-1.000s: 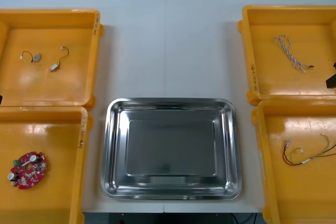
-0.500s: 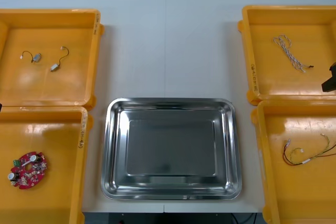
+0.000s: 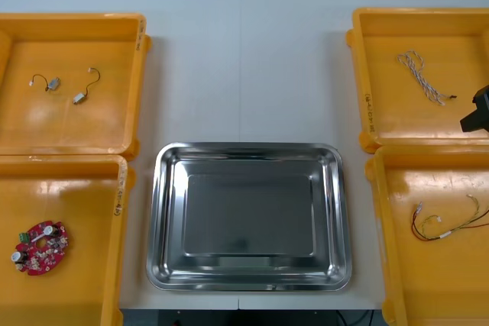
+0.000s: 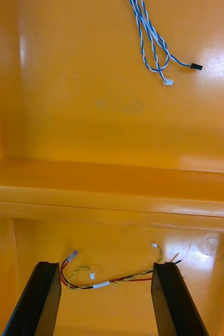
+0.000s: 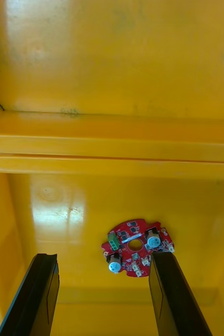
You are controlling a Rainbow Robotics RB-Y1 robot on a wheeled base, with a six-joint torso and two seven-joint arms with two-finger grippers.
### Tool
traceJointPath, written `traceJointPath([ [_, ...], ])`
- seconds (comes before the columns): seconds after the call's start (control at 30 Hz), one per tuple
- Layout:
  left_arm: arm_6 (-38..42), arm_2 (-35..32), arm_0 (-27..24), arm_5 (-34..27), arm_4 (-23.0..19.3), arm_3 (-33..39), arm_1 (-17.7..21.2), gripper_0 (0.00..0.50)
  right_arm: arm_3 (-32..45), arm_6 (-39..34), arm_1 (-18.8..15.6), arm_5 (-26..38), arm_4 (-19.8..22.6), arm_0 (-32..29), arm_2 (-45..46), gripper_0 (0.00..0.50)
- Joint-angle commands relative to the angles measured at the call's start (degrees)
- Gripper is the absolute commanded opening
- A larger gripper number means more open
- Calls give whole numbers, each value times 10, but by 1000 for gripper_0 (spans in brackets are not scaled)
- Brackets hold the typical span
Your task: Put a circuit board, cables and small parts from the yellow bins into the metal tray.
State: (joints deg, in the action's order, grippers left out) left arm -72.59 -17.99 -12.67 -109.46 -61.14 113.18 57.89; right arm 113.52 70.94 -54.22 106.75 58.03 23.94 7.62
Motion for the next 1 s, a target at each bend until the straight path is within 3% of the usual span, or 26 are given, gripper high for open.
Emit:
traceJointPath([
  [0.03,51,-28,19,-5,7,3,10,500,28,35,-10,-12,9,-15,15,500],
  [0.43,85,-64,83,28,16,31,2,500,62,39,-27,-44,18,-65,15,500],
  [1.0,126,-83,124,77,62,40,-74,500,68,35,-48,-48,32,-129,65,500],
])
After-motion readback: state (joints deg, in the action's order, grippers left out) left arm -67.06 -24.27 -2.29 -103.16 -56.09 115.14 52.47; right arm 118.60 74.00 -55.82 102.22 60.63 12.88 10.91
